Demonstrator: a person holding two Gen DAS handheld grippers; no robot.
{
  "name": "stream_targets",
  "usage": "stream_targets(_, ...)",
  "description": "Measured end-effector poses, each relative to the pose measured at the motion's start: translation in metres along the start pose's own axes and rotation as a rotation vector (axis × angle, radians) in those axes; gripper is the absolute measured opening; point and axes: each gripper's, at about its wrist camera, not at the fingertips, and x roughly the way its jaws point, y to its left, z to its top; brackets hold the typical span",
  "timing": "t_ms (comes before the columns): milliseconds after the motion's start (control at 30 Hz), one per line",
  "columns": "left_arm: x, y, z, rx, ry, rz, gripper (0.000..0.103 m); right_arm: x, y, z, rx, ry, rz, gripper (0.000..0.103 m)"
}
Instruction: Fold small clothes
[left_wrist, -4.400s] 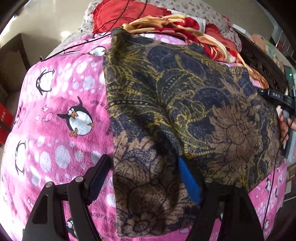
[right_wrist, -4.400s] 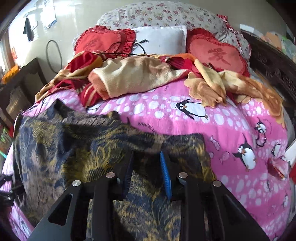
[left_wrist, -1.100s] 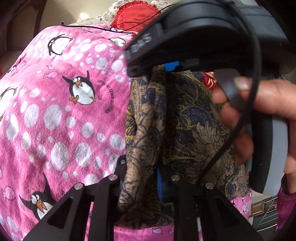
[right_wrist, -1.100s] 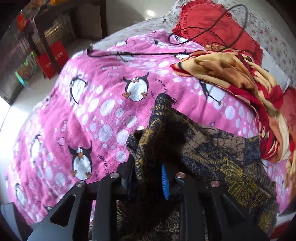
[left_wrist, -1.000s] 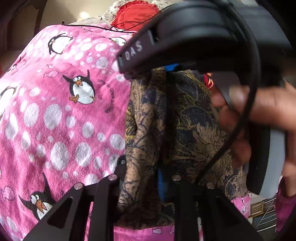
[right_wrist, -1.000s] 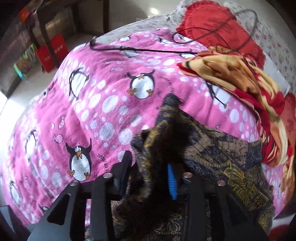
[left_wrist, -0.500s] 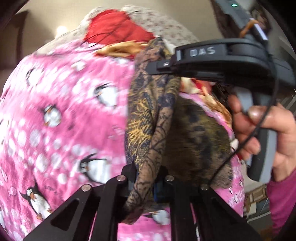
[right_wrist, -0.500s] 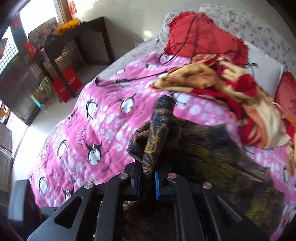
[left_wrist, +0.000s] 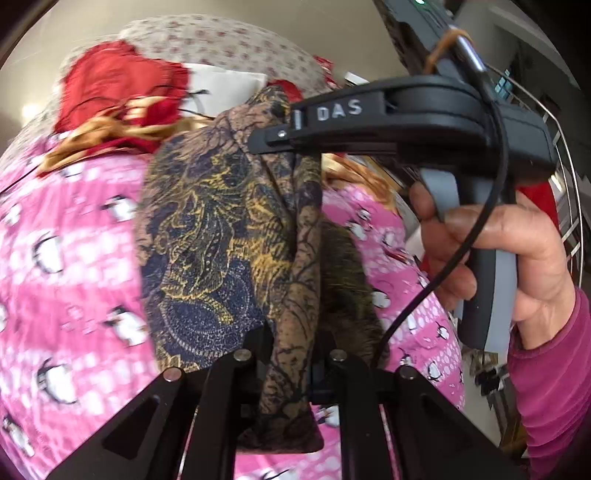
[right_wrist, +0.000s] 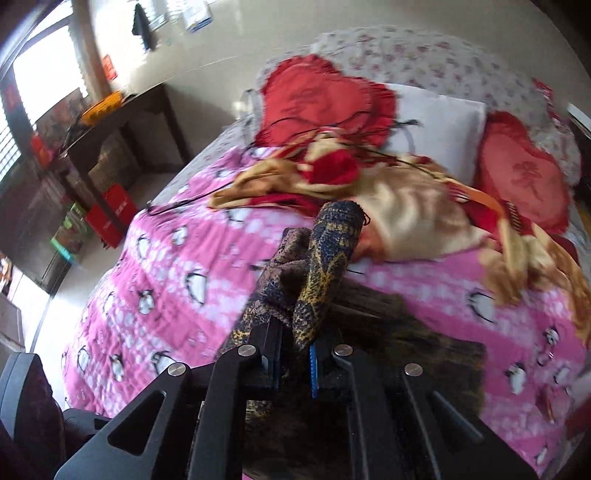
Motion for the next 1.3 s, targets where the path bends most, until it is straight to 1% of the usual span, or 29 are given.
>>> stream_targets(100, 0.030, -0.028, 0.008, 0.027, 0.036, -0.020, 0.010, -0.010, -0.034, -0.010, 0.030, 0.005, -0.031, 0.004)
stream_targets(233, 0.066, -0.048, 0.011, 0.052, 0.077, -0.021, 0.010, -0.014, -0.070, -0.023, 0.056, 0.014, -0.066, 0.004)
stream_targets(433, 0.110, -0.060, 0.004, 0.075, 0.146, -0.010, 0.011, 0.015, -0.120, -0.054, 0.163, 0.069, -0.109, 0.004)
stream_targets(500, 0.117, -0.066, 0.000, 0.084, 0.157, -0.024, 0.013, 0.025, -0.130, -0.063, 0.195, 0.082, -0.114, 0.004)
stream_targets(567, 0.122, -0.066, -0.001, 0.078, 0.187, -0.062, 0.025, 0.029, -0.136, -0.070, 0.216, 0.068, -0.116, 0.005)
stream_targets(600, 0.117, -0.063, -0.001, 0.072, 0.198, -0.086, 0.032, 0.028, -0.136, -0.072, 0.219, 0.054, -0.120, 0.007)
stream_targets(633, 0.112, -0.064, -0.002, 0.071, 0.202, -0.107, 0.046, 0.025, -0.136, -0.073, 0.218, 0.040, -0.123, 0.011)
stream_targets(667, 0.103, -0.064, -0.002, 0.083, 0.195, -0.112, 0.060, 0.021, -0.136, -0.075, 0.221, 0.029, -0.126, 0.014)
stream_targets(733, 0.084, -0.064, -0.002, 0.122, 0.158, -0.084, 0.071, 0.009, -0.137, -0.080, 0.246, 0.017, -0.118, 0.026)
stream_targets(800, 0.060, -0.061, -0.004, 0.177, 0.094, -0.071, 0.074, -0.008, -0.136, -0.088, 0.285, -0.004, -0.103, 0.029)
stream_targets(833, 0.050, -0.054, -0.003, 0.197, 0.068, -0.040, 0.078, -0.017, -0.135, -0.094, 0.300, -0.016, -0.084, 0.029)
stream_targets(867, 0.044, -0.049, -0.005, 0.202, 0.052, -0.007, 0.079, -0.026, -0.131, -0.102, 0.310, -0.027, -0.053, 0.029)
stream_targets(900, 0.041, -0.038, -0.004, 0.201, 0.035, 0.044, 0.079, -0.036, -0.125, -0.111, 0.312, -0.042, -0.010, 0.029)
stream_targets(967, 0.042, -0.018, -0.007, 0.191, 0.037, 0.098, 0.079, -0.043, -0.114, -0.124, 0.298, -0.048, 0.025, 0.030)
stream_targets(1000, 0.041, -0.013, -0.010, 0.179, 0.046, 0.112, 0.079, -0.042, -0.108, -0.131, 0.286, -0.038, 0.025, 0.030)
stream_targets(1033, 0.048, -0.003, -0.013, 0.148, 0.068, 0.137, 0.079, -0.039, -0.102, -0.138, 0.269, -0.012, 0.020, 0.030)
stream_targets(1100, 0.055, 0.006, -0.028, 0.099, 0.098, 0.152, 0.079, -0.024, -0.094, -0.150, 0.246, 0.053, -0.027, 0.030)
stream_targets(1133, 0.062, 0.012, -0.032, 0.085, 0.114, 0.156, 0.079, -0.017, -0.093, -0.158, 0.243, 0.083, -0.056, 0.028)
stream_targets(1167, 0.068, 0.017, -0.036, 0.081, 0.132, 0.174, 0.079, -0.013, -0.093, -0.166, 0.237, 0.095, -0.065, 0.022)
stream_targets(1200, 0.068, 0.018, -0.041, 0.083, 0.142, 0.185, 0.079, -0.016, -0.093, -0.173, 0.234, 0.077, -0.061, 0.002)
stream_targets(1267, 0.079, 0.023, -0.053, 0.092, 0.170, 0.200, 0.079, -0.028, -0.101, -0.183, 0.255, 0.020, -0.067, 0.002)
stream_targets(1300, 0.081, 0.021, -0.056, 0.096, 0.181, 0.205, 0.079, -0.029, -0.106, -0.188, 0.277, 0.011, -0.078, 0.002)
